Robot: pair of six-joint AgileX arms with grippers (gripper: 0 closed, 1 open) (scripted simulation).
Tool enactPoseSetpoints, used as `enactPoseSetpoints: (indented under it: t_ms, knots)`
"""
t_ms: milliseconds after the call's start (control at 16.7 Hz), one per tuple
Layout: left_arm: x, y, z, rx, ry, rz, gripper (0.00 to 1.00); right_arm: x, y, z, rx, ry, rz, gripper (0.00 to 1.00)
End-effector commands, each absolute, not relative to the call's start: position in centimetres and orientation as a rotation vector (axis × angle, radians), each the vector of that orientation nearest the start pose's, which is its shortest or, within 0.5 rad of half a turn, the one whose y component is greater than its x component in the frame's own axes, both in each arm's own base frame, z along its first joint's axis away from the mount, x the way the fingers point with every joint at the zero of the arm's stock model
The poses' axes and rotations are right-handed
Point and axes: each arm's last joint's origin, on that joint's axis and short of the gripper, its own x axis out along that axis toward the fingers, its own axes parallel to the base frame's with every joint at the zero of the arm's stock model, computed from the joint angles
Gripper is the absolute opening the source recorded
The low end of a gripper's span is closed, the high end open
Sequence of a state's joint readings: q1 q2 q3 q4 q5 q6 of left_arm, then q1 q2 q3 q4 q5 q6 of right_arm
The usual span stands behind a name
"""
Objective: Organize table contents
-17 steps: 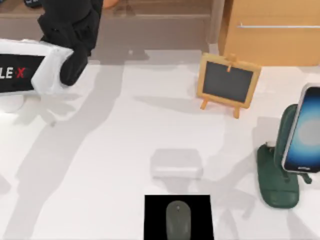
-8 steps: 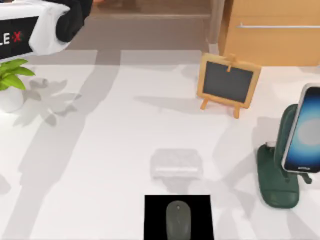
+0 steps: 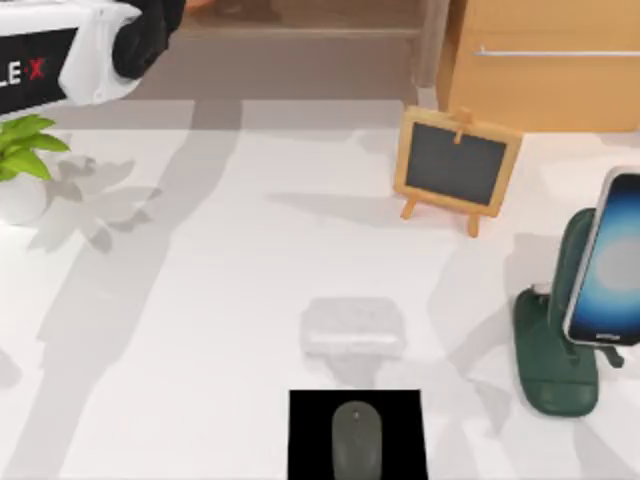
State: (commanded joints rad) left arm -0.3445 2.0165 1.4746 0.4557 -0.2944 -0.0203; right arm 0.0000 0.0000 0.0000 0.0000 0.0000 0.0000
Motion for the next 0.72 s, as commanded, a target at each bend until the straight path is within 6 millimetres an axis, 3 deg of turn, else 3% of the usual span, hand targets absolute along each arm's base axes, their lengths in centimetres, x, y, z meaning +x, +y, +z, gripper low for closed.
enactPoseSetpoints:
  t_ms: [180,600,720]
  knots:
    - [45.25,-14.71,26.09,-0.014,0.067,-0.017,0.00,10.57,-0.12,16.00,0.000,0.000,0.000,1.00]
    - [45.63,-14.53,25.17,-0.007,0.094,-0.025,0.00,10.57,-0.12,16.00,0.000,0.000,0.000,1.00]
    - [45.63,-14.53,25.17,-0.007,0.094,-0.025,0.15,10.57,-0.12,16.00,0.000,0.000,0.000,1.00]
